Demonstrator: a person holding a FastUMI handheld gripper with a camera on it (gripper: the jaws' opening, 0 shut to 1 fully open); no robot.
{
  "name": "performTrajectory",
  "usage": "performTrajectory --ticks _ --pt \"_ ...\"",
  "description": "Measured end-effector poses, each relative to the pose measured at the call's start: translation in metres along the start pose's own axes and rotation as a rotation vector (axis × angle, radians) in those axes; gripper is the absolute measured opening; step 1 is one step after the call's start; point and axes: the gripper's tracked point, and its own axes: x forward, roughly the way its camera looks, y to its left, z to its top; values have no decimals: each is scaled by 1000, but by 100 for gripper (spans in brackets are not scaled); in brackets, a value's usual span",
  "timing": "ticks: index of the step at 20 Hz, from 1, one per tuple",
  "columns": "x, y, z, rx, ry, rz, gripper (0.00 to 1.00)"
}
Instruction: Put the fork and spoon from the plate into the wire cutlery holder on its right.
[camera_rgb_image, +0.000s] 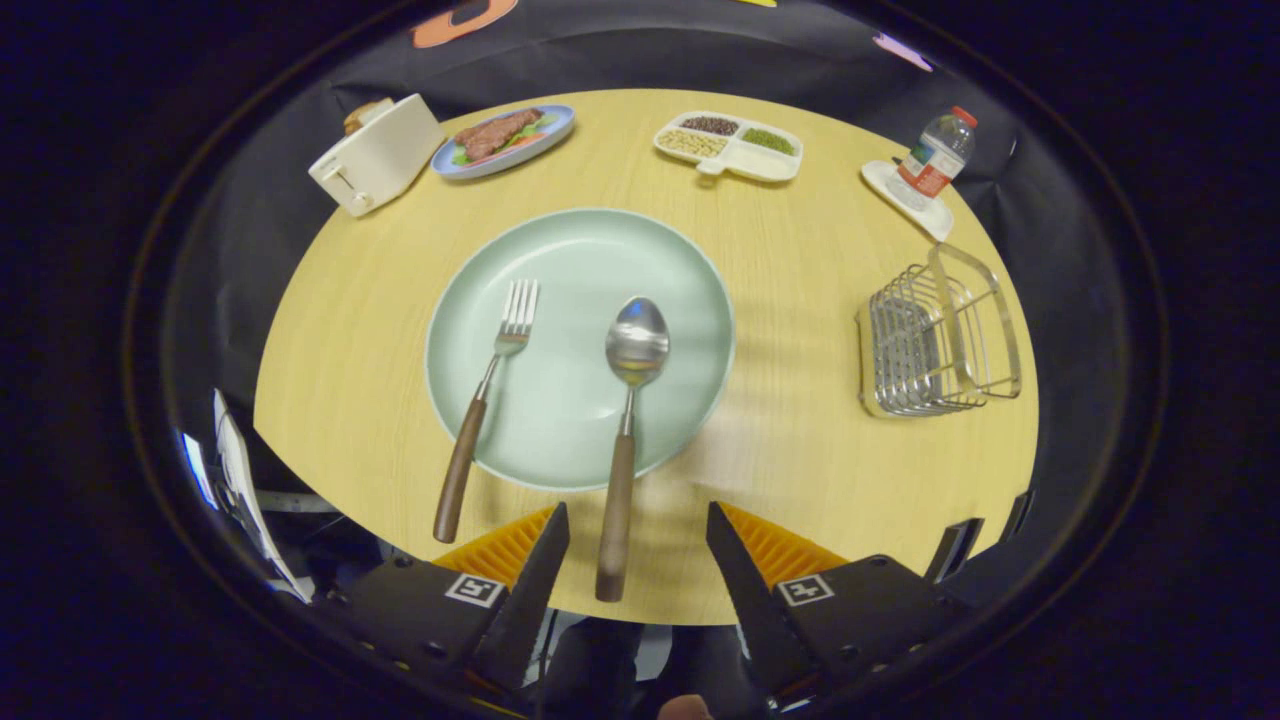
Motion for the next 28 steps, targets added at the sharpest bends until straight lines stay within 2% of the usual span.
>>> performTrajectory --ticks 3,6,7,9,10,14,23,28 --pt "9 3 -8 36 61 7 67" --pt "11 6 -13 45 93 30 42" --pt "14 4 -14 58 95 22 42" --pt "7 5 -11 85 93 27 13" --pt "9 6 -12 92 95 39 13" --pt "-1 7 -9 122 87 75 0" --pt "-52 -4 4 189 63 164 0" --pt "-98 -27 24 228 20 198 0"
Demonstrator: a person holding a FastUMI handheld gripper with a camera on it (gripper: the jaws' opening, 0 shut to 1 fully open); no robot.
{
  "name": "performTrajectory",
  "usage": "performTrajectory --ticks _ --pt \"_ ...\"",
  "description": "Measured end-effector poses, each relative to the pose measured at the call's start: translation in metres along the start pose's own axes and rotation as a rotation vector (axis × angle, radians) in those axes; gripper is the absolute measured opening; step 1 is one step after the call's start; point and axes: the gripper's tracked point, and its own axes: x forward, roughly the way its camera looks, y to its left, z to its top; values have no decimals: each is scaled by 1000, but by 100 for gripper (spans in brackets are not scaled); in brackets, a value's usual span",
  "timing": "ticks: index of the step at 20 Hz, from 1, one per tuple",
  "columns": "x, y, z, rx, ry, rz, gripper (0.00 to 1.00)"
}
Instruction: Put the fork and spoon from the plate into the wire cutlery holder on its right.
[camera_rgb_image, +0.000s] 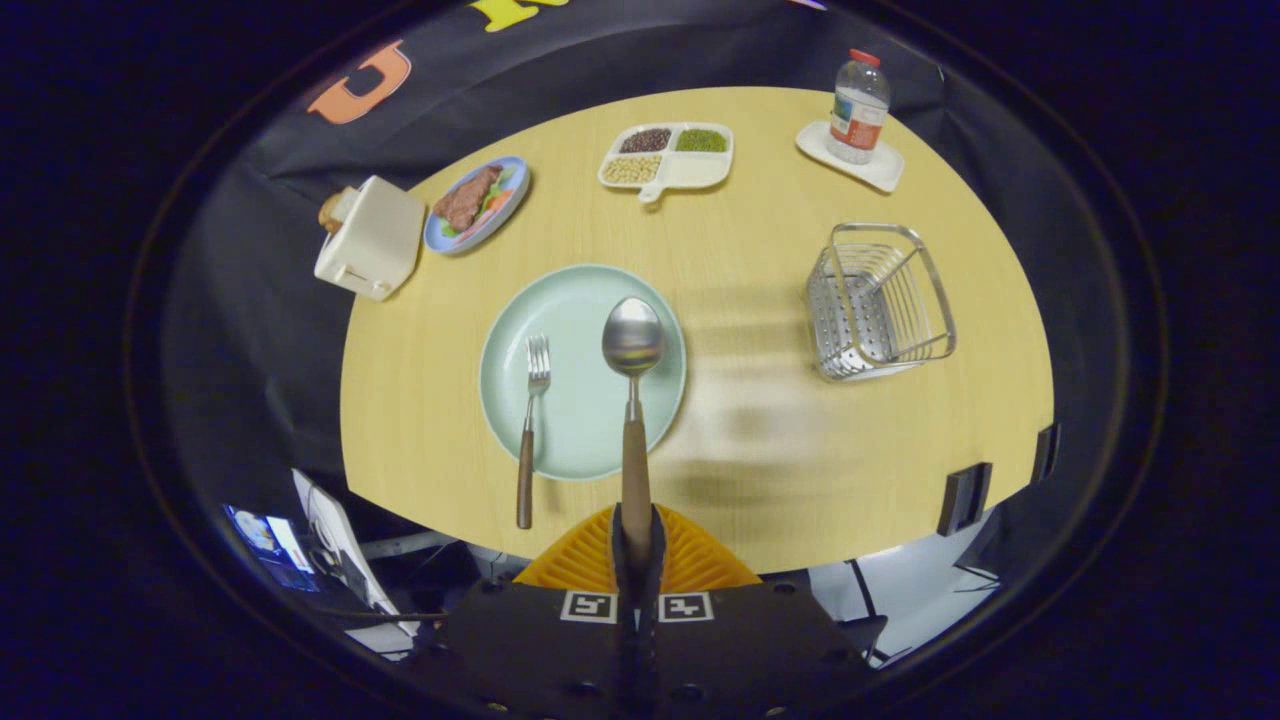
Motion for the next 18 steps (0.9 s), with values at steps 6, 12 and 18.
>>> performTrajectory --ticks 6,12,18 --pt "-68 -36 29 57 -14 5 0" --pt "-93 -106 35 73 9 -107 0" --pt "-64 -124 27 180 154 -108 0"
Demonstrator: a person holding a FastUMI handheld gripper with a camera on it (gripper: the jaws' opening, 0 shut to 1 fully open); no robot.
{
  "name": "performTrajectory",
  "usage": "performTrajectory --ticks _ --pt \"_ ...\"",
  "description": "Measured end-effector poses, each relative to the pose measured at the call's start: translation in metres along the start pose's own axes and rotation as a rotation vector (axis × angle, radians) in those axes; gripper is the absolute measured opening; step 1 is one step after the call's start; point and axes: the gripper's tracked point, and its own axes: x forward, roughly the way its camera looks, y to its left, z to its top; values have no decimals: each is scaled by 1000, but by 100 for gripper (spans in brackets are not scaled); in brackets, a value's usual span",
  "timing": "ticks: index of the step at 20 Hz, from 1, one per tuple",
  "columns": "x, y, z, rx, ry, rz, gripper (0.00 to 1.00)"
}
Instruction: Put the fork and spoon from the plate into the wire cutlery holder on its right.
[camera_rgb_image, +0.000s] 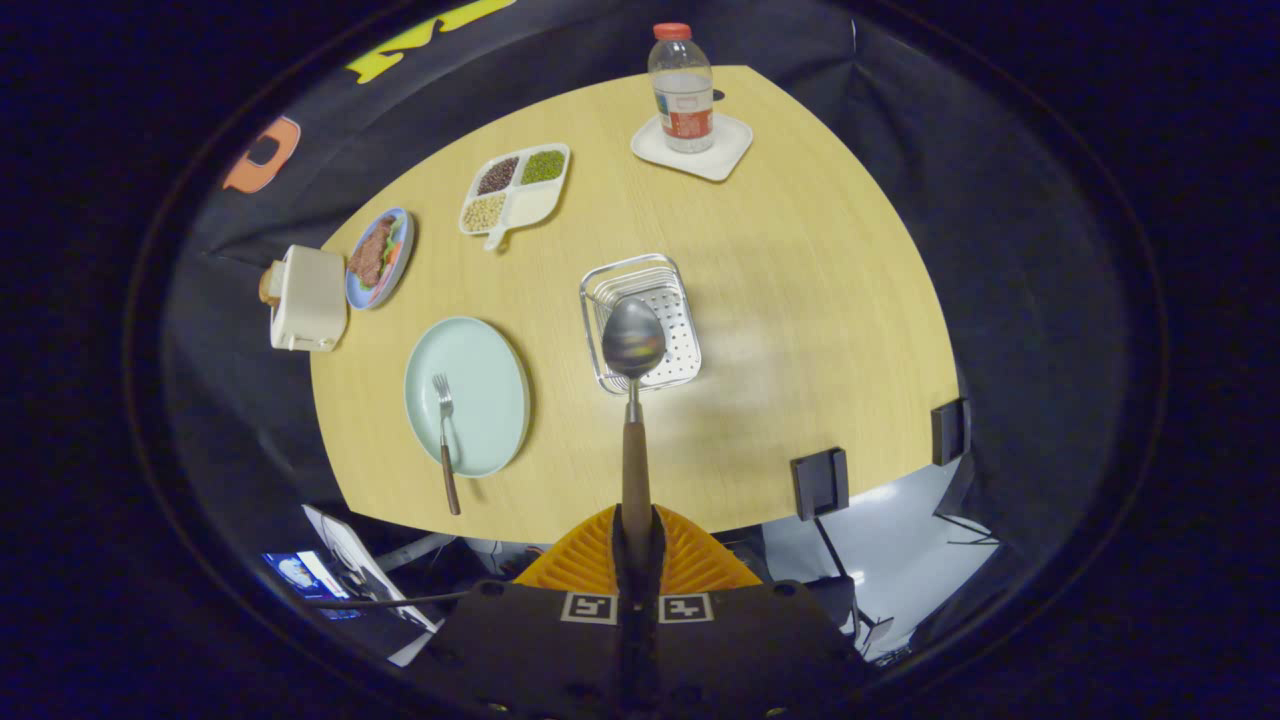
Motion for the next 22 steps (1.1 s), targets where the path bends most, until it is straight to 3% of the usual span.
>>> performTrajectory --ticks 11,17,19,22 --pt "30 0 35 117 42 -25 1" --pt "26 -6 38 68 -2 -71 15" --pt "21 -5 42 32 -40 -88 33" --pt "7 10 33 4 -60 -68 75"
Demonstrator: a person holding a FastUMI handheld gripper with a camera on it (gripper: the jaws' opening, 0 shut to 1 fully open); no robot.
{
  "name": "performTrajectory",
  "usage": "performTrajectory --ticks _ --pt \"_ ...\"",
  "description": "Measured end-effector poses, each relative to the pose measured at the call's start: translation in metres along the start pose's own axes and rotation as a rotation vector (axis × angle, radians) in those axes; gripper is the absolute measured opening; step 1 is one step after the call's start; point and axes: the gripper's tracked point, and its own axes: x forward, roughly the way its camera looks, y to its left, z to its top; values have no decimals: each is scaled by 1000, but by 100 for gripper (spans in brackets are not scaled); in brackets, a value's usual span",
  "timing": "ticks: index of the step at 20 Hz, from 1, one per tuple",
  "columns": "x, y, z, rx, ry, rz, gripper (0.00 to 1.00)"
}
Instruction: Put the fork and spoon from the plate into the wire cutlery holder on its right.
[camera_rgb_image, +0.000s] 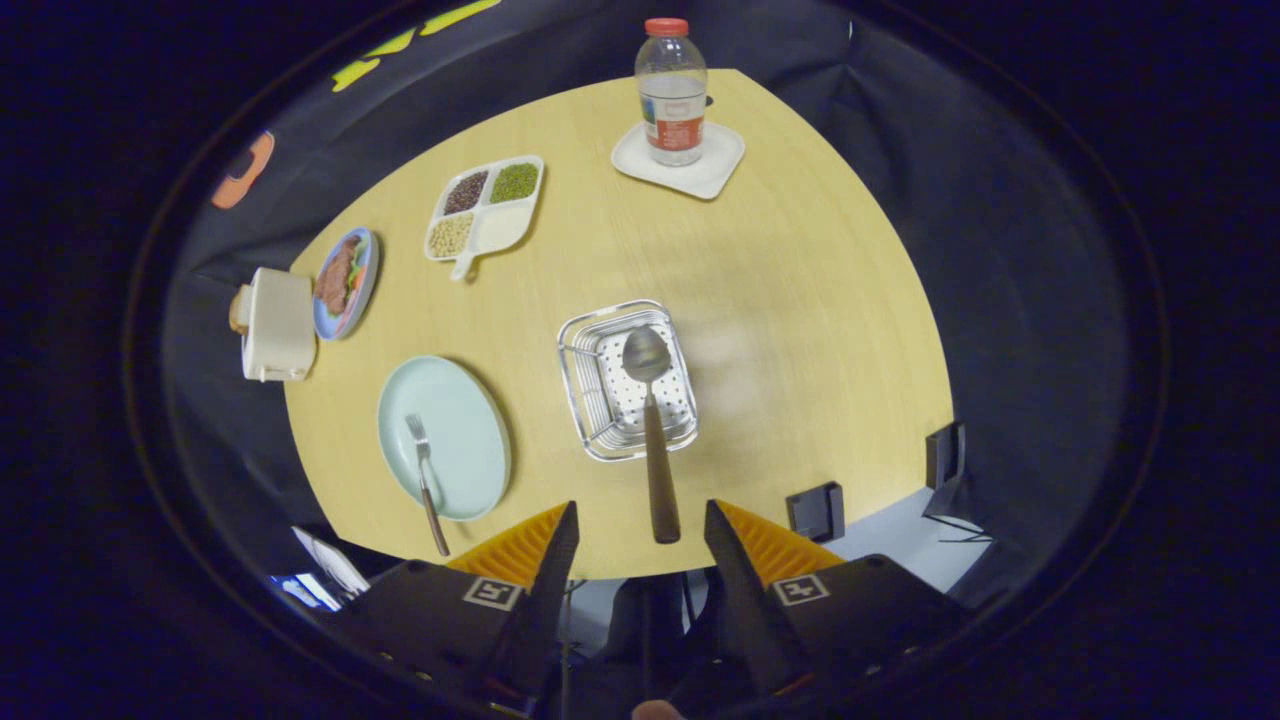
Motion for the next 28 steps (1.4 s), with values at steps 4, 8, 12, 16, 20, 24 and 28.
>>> performTrajectory --ticks 4,8,12,16,20,24,28 --pt "-25 15 13 -116 -170 -73 97" --pt "-50 65 12 -242 -301 -72 97" --pt "-35 145 -41 -342 -246 27 97" --pt "-3 200 -90 -327 -153 101 97" --pt "36 237 -119 -331 -118 129 97" --pt "81 243 -135 -320 -81 93 97" --pt "113 242 -140 -309 -52 29 97"
